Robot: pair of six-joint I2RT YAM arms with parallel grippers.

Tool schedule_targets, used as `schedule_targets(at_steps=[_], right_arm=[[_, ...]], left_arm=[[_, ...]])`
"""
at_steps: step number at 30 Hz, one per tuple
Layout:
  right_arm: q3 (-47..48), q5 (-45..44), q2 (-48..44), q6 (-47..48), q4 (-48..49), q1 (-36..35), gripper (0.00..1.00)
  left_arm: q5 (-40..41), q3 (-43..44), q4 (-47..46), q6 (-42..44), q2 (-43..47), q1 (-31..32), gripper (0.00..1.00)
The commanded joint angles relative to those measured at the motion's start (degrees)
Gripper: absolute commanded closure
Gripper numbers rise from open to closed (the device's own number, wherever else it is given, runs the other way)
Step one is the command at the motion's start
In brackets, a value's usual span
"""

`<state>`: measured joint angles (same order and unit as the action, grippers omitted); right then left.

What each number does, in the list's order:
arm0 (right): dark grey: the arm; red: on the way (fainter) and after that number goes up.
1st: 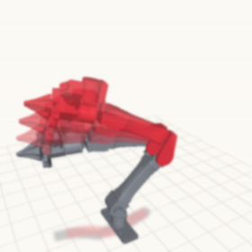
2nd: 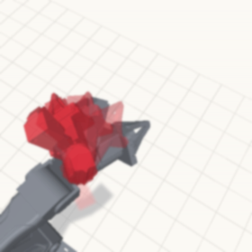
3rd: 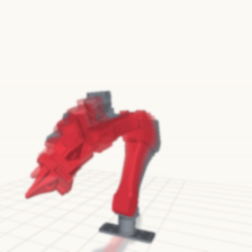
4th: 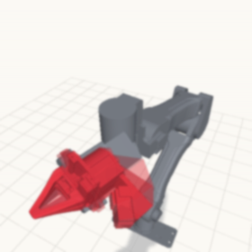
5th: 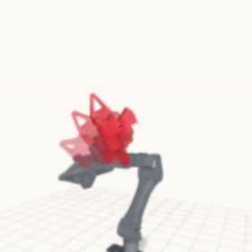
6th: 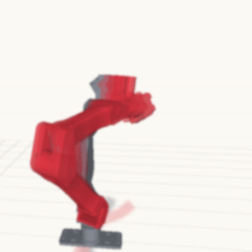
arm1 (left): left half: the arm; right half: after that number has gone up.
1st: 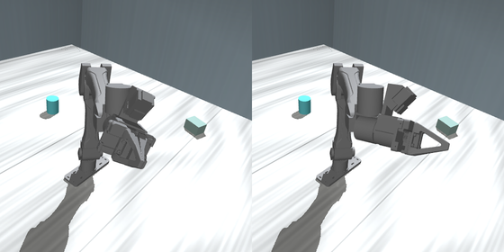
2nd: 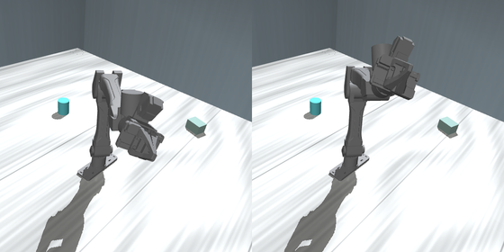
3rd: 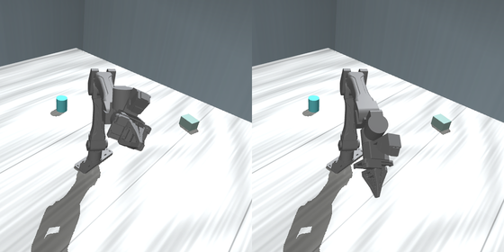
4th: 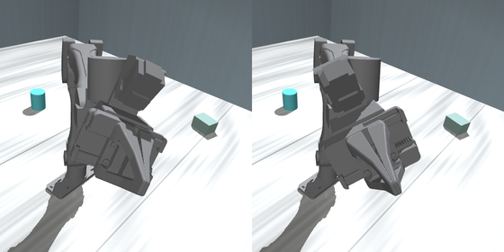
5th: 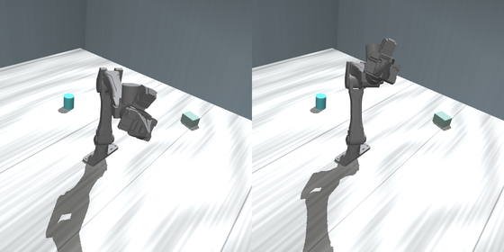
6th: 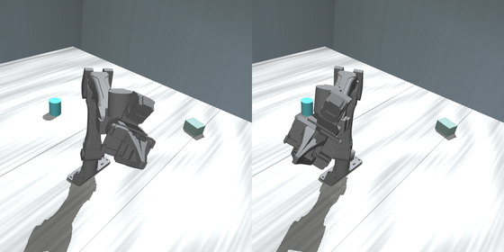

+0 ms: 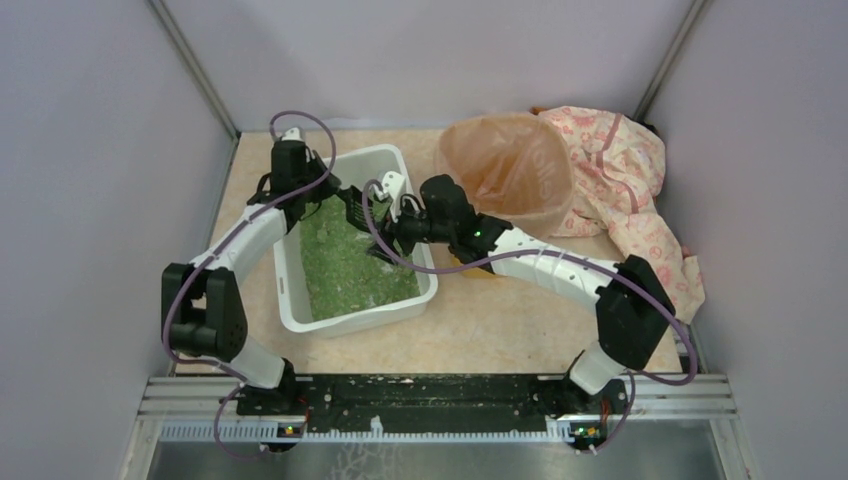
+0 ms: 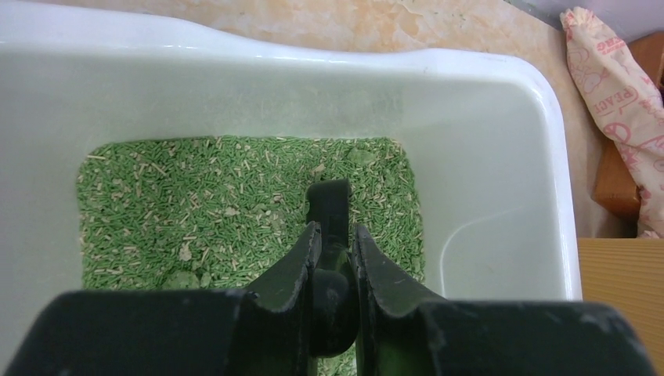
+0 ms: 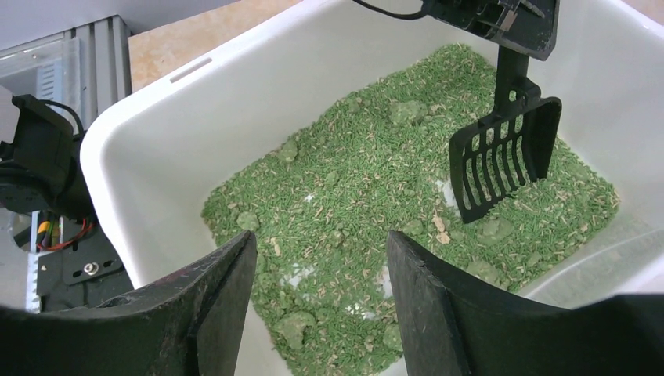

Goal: Clean the litter box

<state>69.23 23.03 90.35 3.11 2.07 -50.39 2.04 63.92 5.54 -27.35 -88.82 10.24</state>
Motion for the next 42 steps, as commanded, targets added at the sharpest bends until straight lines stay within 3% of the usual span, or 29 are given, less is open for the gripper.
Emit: schedule_targets(at_steps=[1,16,26,42], right_arm=[[-0.1,0.8,-4.0,-0.2,3.6,0.5,0.38],[-1.8,1.8,-4.9,-1.4,3.4,0.6,0.39],[-2.5,2.8,-5.0,-2.1,3.7,0.6,0.39],[-3.9,4.1,-5.8,-2.7,4.3,0.6,0.39]], left_arm=[[-2.6,-1.4,-0.9,-1.4,-3.0,0.0,1.0],[-10.7,-10.3,-8.8,-11.3,-5.2,0.0,1.0],[-11.7,-15.9,-12.0,-14.4,-1.5,-0.4,1.0],[-22.9,-25.9,-21.2,-18.2,5.3,-6.9,1.0]])
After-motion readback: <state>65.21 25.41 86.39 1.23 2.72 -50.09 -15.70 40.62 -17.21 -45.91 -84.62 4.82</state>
